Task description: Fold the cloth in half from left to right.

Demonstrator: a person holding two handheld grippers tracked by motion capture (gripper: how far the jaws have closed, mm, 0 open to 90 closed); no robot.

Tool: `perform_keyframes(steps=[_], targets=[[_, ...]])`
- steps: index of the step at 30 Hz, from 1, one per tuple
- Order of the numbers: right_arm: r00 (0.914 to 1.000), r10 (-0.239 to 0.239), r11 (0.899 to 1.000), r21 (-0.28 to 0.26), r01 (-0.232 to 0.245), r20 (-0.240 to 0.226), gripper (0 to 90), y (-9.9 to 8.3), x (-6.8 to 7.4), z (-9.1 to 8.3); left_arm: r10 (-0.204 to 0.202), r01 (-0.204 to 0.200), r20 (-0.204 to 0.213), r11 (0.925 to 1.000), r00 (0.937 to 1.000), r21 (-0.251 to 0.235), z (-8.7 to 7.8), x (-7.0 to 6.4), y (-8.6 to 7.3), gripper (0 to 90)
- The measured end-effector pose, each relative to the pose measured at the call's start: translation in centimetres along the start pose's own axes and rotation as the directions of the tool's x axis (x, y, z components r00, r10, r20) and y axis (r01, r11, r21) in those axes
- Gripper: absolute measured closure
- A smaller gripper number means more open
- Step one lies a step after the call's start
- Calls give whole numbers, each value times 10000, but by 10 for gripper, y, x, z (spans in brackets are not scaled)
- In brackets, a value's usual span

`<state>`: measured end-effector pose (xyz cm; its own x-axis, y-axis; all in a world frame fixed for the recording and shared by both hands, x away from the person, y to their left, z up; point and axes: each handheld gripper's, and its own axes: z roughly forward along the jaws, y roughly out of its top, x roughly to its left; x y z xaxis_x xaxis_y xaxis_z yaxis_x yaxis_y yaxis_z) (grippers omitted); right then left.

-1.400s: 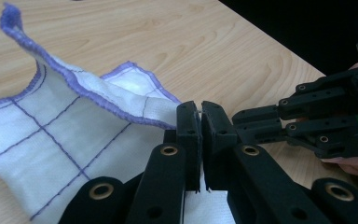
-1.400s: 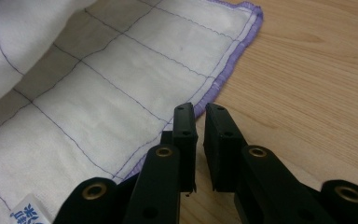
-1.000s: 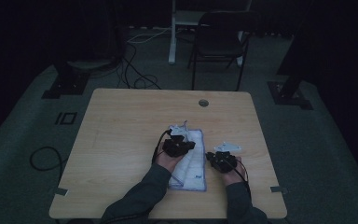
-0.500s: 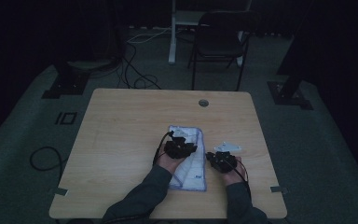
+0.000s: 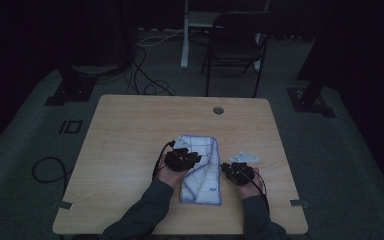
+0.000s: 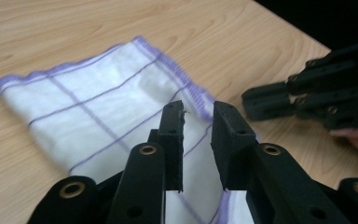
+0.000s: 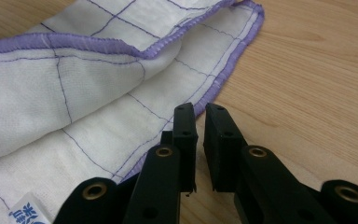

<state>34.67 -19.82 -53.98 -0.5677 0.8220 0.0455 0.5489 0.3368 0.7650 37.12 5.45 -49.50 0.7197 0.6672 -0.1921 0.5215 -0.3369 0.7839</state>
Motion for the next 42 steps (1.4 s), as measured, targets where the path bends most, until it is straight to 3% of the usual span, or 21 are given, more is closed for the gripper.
perform_keyframes(steps=[6,11,18,21,25,31,42], targets=[[10000,-29,10000,-10,29,1,836,0,0,0,-105,107,-37,9987,9999,495,-1,3,-22,770],[10000,-25,10000,-15,25,8,836,0,0,0,89,-109,274,9971,9996,747,1,-9,-37,781],[10000,-26,10000,-42,26,15,836,0,0,0,204,-252,665,9971,9976,722,3,-22,-43,783],[10000,-9,10000,-65,9,28,836,0,-1,-1,422,-497,890,9953,9951,835,5,-31,-46,783],[10000,15,10000,-83,-15,32,836,0,-1,-1,370,-462,981,9946,9945,924,7,-35,-52,783],[10000,25,9999,-135,-24,79,835,1,-1,-2,310,-370,727,9958,9969,838,0,-33,-59,783],[9999,71,9998,-159,-70,119,811,0,-1,-2,128,-106,-403,9984,9991,557,-24,-4,-58,781]])
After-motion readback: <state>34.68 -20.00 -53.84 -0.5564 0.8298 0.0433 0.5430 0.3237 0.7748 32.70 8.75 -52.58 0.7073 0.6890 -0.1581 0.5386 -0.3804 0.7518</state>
